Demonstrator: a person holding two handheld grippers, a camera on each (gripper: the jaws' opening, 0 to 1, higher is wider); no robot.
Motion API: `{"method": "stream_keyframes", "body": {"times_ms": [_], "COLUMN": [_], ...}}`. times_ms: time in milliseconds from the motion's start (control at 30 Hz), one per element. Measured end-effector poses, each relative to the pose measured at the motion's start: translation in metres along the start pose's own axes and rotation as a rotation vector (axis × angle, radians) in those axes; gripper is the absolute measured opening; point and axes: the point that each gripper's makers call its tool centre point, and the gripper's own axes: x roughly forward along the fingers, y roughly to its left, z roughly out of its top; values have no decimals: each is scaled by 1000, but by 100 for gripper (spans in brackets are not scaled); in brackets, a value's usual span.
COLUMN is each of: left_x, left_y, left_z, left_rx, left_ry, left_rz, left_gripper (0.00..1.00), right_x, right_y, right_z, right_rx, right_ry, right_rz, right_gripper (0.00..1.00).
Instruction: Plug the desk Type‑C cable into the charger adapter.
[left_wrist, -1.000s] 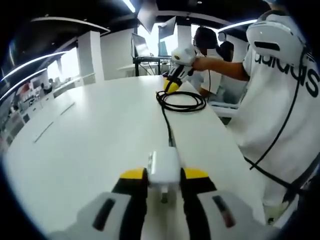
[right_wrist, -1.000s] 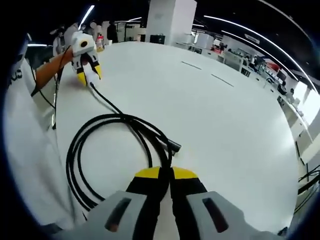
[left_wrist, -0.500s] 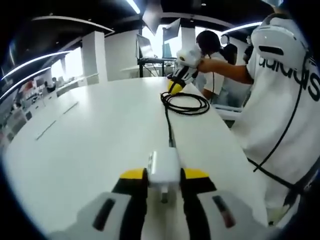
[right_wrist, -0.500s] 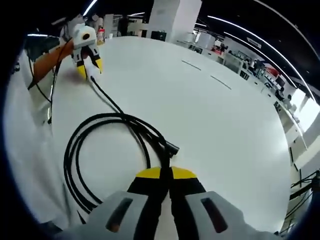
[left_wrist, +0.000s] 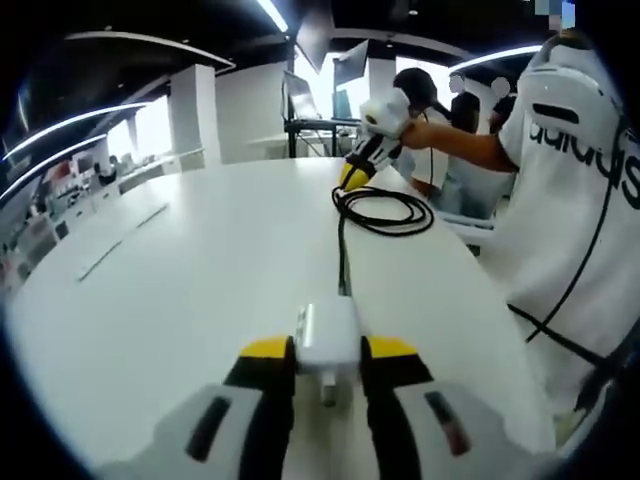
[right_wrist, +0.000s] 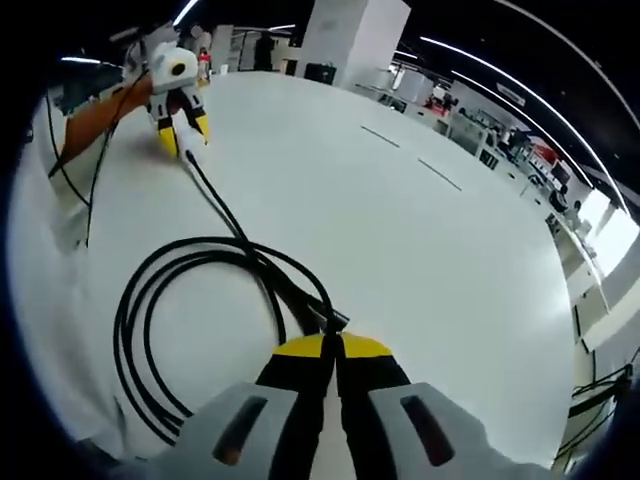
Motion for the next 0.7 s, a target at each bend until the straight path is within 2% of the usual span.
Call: {"method": "stream_keyframes", "body": {"times_ms": [300, 700], "left_x": [-1, -2], "left_y": [23, 65], "left_z": [-1, -2], "left_rx": [5, 35], "left_ry": [-1, 8], "left_rz": [10, 13], "left_gripper": [25, 25], "right_x": [15, 37], "right_y": [-15, -36], "right_z": [19, 38], "right_rx": [-44, -78], "right_ry": [2, -7], "right_rz": [-5, -21], "right_gripper": [2, 2]}}
